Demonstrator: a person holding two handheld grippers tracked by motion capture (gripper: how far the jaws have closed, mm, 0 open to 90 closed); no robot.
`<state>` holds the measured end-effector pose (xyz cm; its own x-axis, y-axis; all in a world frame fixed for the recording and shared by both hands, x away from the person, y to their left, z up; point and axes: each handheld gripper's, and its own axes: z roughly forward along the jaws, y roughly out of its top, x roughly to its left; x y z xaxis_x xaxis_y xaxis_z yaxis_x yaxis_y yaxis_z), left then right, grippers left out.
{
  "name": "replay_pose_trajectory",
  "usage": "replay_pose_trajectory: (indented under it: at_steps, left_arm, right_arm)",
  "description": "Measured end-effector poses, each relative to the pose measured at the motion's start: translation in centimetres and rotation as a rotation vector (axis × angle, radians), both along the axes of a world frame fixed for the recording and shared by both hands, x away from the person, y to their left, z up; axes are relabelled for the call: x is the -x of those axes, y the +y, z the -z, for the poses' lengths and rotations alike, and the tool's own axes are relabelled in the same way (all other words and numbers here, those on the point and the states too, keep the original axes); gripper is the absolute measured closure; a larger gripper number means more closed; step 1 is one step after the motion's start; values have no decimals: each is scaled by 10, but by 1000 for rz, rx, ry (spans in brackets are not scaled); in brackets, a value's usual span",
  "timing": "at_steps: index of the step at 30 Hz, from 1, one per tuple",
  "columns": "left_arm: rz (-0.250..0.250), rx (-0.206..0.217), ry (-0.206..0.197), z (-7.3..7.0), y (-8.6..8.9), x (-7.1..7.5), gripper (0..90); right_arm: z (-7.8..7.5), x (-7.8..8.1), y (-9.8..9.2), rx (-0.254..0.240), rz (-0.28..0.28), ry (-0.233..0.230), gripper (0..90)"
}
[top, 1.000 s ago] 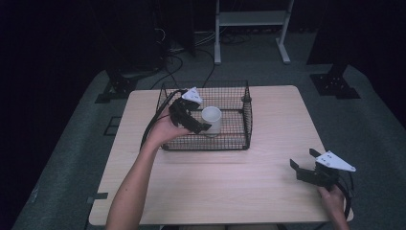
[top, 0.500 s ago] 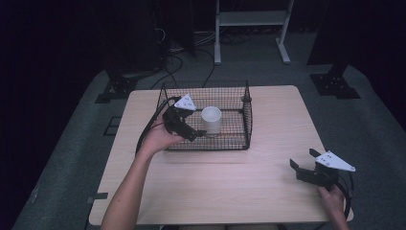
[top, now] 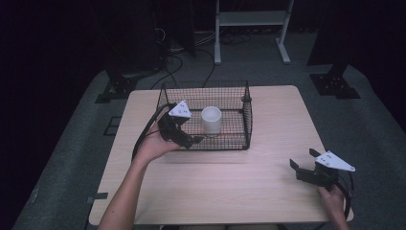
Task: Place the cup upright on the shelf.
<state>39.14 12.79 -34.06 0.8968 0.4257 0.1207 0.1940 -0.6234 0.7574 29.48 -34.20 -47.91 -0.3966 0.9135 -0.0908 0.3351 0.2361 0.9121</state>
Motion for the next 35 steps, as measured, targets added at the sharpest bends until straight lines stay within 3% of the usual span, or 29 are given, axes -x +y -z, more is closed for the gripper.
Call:
replay_pose_trajectory:
  at_steps: [23, 30, 35]
  left_arm:
    - [-16, 13, -3, 19, 18, 34, 66]
    - [-17, 29, 5, 26, 22, 40, 66]
    - [-20, 51, -5, 34, 25, 54, 65]
  right_arm:
    - [0, 0, 0, 2, 1, 2, 131]
    - [0, 0, 0, 2, 0, 3, 131]
    - [0, 0, 0, -1, 0, 4, 131]
